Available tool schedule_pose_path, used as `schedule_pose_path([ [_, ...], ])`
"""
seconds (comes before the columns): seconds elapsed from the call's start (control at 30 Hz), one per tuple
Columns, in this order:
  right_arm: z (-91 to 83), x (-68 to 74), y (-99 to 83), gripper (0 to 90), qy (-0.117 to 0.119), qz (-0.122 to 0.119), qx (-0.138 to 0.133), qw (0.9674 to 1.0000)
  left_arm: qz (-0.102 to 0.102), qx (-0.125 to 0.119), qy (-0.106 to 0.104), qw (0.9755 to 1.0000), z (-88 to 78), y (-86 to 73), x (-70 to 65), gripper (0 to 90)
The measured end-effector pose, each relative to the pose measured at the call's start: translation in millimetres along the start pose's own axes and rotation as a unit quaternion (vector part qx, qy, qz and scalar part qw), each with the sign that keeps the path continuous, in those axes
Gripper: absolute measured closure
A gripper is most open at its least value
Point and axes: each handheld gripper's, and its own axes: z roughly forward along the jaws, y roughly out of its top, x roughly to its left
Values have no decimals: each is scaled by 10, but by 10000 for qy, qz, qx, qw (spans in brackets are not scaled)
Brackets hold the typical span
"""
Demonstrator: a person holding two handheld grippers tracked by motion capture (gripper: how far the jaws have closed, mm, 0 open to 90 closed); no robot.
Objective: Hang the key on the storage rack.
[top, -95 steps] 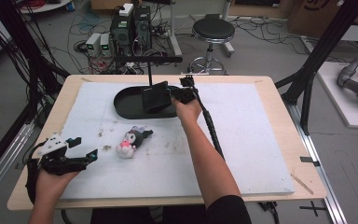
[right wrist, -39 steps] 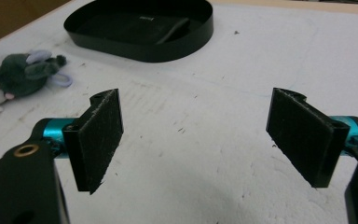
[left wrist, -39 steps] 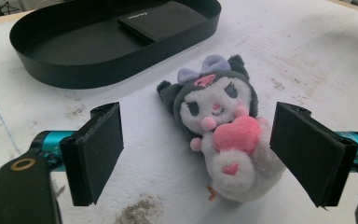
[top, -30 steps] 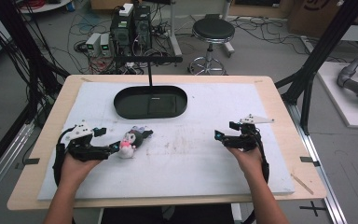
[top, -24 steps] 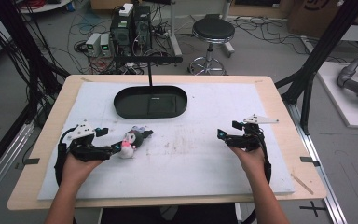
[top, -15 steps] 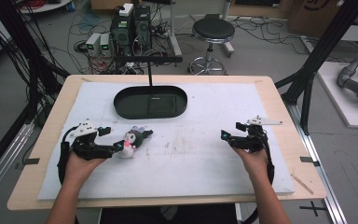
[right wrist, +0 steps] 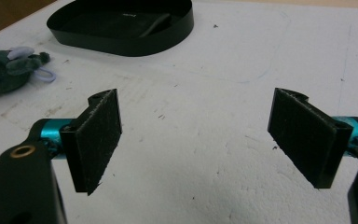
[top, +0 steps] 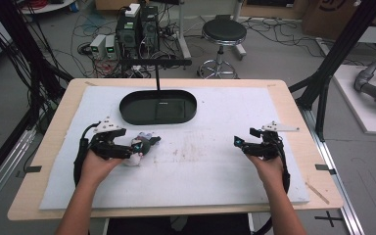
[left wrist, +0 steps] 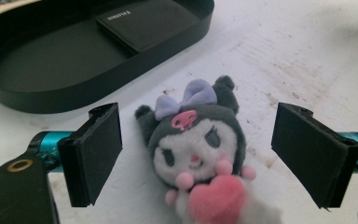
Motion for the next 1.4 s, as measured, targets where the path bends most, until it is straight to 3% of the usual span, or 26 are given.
schedule_pose_path([
  [0.27,19,-21,-7,179,-29,52,67,10000,-118,398,126,9991,183,-48,-6,160],
  [0.6,43,2,-9,180,-80,-33,142,9999,-208,938,122,9953,406,-147,-12,160],
  [0.67,39,6,-9,180,-82,-29,143,9999,-206,982,83,9949,434,-160,-16,164],
  [0.77,37,-1,-10,180,-85,-30,133,9999,-121,939,77,9955,417,-151,-33,271],
  [0.9,40,-6,-12,180,-97,-15,139,9999,-128,809,45,9966,347,-128,-41,299],
  [1.13,40,-11,-12,180,-81,-6,134,9999,79,571,125,9983,147,151,-84,300],
  [1.4,23,-43,-17,180,-96,68,107,9999,202,581,264,9978,26,524,-54,300],
])
